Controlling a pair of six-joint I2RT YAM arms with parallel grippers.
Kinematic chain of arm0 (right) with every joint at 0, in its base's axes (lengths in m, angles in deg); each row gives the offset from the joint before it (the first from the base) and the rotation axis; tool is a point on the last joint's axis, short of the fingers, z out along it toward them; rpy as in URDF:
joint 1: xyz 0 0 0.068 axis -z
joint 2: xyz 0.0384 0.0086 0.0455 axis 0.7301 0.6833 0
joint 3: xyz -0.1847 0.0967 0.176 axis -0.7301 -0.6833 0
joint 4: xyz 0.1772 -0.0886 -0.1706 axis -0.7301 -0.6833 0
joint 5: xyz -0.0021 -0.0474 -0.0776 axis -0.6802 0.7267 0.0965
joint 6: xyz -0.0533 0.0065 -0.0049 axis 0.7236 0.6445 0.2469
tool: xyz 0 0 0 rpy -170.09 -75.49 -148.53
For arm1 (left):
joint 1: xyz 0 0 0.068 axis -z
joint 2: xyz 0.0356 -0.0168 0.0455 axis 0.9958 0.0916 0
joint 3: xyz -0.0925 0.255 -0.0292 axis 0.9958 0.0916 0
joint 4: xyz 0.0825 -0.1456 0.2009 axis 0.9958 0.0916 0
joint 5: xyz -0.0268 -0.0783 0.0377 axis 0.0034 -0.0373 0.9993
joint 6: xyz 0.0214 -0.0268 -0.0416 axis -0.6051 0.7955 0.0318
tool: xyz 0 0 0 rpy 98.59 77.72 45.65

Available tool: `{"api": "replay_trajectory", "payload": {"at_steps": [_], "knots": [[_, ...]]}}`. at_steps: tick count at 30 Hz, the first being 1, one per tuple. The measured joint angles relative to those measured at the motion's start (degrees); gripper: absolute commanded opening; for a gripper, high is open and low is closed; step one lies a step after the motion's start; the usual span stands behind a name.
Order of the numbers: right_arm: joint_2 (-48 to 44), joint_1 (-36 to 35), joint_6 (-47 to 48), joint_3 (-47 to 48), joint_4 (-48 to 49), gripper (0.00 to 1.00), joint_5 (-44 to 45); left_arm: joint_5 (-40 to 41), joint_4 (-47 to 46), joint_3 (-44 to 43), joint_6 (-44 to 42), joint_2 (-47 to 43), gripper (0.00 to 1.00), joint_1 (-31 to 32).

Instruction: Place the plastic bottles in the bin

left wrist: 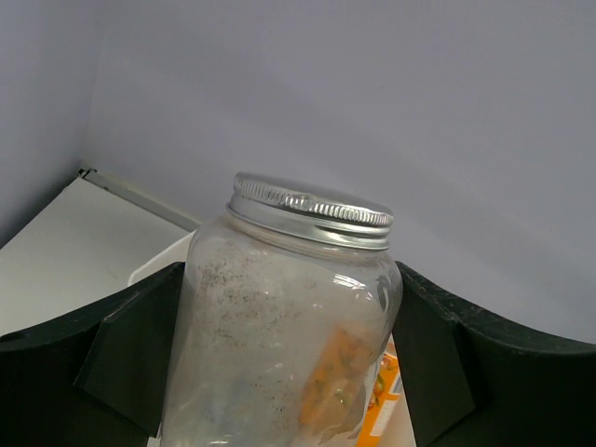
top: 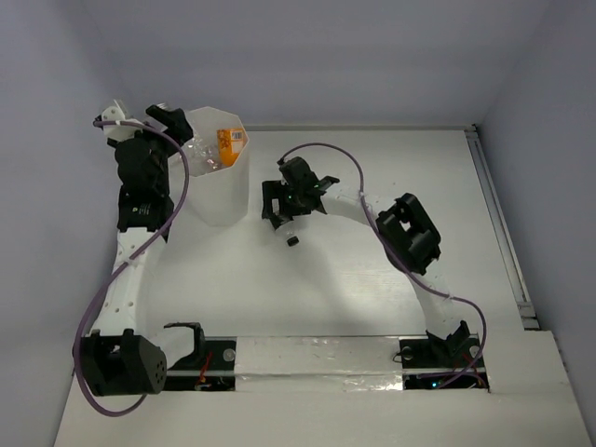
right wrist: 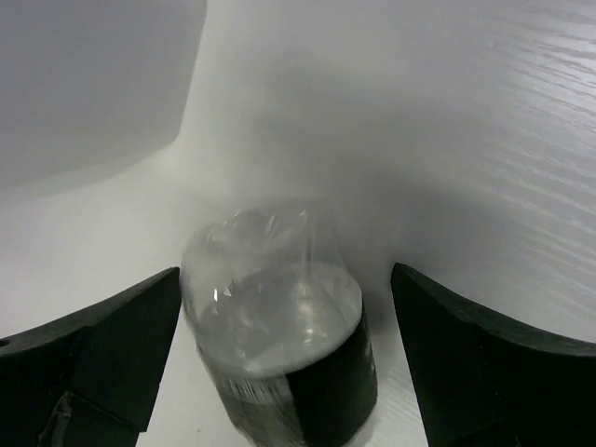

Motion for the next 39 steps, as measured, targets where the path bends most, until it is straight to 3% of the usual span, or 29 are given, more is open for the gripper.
{"api": "replay_trajectory", "payload": {"at_steps": [2,5,6,9,12,17,20,21,30,39], "knots": [[-0.02,-0.07,0.85,0.39,-0.76,0.95,1.25,0.79,-2.6,2.19,-0.24,0.09,0.41,0.0],[-0.02,-0.07,1.7,0.37,-1.92,0.78,3.13,1.88,-5.46,3.69,-0.79,1.31,0.42,0.0],[-0.02,-0.07,1.97,0.26,-1.97,0.67,3.61,2.01,-6.36,3.74,-1.03,1.9,0.42,0.0],[-0.26,-0.04,2.34,-0.96,-1.03,0.56,4.22,2.12,-8.41,3.87,-1.57,3.45,0.51,0.0],[-1.7,-0.07,2.29,-3.67,1.29,0.55,4.37,2.1,-10.03,4.48,-1.92,4.02,0.61,0.0],[-6.38,-0.07,2.12,-10.54,3.3,0.52,4.33,2.12,-11.43,5.62,-2.1,4.07,0.69,0.0],[-10.45,-0.04,2.14,-14.08,4.33,0.52,4.39,2.08,-11.89,5.81,-2.08,4.09,0.88,0.0],[-12.31,-0.07,2.19,-15.15,4.52,0.52,4.44,2.08,-12.02,5.86,-1.99,4.09,0.98,0.0],[-28.63,-0.07,2.29,-17.77,10.29,0.52,2.54,1.92,-10.73,5.95,-0.9,1.03,0.99,0.0],[-36.37,-0.85,0.81,-16.33,17.84,0.51,-3.89,0.68,-5.07,6.71,3.78,-12.81,0.99,0.0]]}}
